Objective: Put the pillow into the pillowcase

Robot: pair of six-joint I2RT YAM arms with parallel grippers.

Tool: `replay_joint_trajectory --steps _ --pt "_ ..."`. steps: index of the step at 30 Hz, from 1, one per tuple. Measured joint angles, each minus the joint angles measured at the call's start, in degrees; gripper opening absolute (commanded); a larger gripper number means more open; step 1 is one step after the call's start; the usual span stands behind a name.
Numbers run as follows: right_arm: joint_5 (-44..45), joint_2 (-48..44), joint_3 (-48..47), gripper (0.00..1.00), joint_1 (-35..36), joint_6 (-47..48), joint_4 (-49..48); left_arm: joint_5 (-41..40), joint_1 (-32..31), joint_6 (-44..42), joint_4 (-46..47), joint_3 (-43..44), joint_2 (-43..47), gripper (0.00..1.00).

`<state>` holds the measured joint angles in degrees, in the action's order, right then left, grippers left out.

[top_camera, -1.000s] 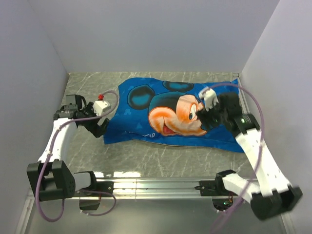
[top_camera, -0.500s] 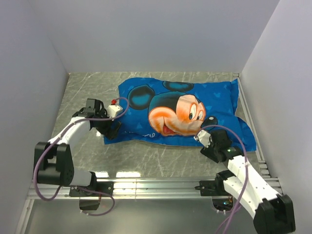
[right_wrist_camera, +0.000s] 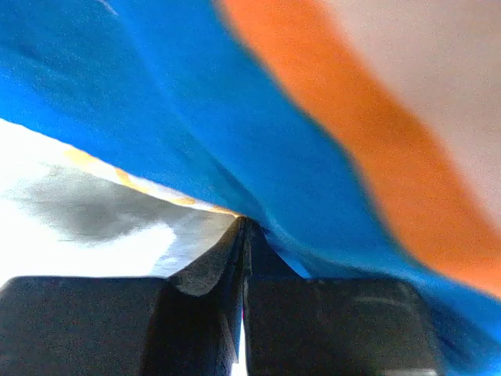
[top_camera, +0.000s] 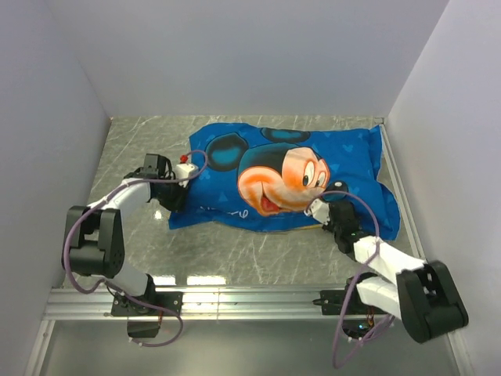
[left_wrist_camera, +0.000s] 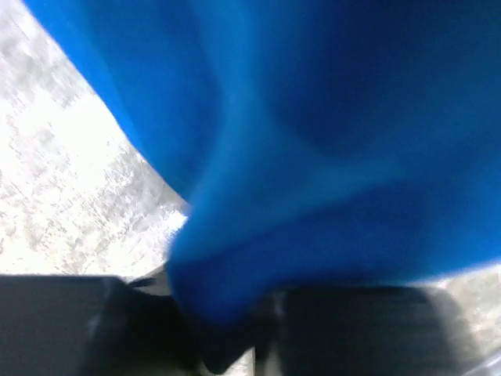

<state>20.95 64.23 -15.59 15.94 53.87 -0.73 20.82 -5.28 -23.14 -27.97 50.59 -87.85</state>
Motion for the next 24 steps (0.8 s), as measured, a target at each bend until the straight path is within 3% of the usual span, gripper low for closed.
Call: replay_joint_trajectory --steps 1,7,12,14,15,16,17,24 --pt "0.2 -1.31 -0.28 0.0 0.02 -0.15 0.04 0.59 0.02 0.46 -0.59 0.9 -0.07 0.0" --pt "-1.01 -21.33 -7.04 0.0 0.0 -2.64 6.51 4.76 2.91 0.87 -4.94 7.3 5.01 0.0" --pt "-2.16 -29.92 -16.48 0.0 -0.09 -3.54 8.9 7.89 4.5 2.19 -8.33 13.86 12.35 0.0" --pt "-2.62 -30.97 -19.47 0.14 -0.09 -3.76 10.1 8.55 4.63 2.47 -9.53 15.63 14.64 0.0" --pt "-2.75 -30.88 -20.92 0.32 -0.09 -3.93 10.47 9.07 4.72 2.51 -10.36 16.44 15.58 0.0" --pt "-2.95 -30.21 -21.97 0.93 -0.13 -4.28 11.3 9.33 4.72 2.64 -10.91 16.92 16.04 0.0" --pt "-3.48 -29.18 -22.91 1.0 -0.24 -4.59 12.98 9.62 4.76 2.89 -11.47 17.42 16.37 0.0" --pt "-9.88 -21.05 -20.61 1.0 -4.72 -1.51 23.17 9.11 4.87 3.17 -13.92 18.36 14.67 0.0"
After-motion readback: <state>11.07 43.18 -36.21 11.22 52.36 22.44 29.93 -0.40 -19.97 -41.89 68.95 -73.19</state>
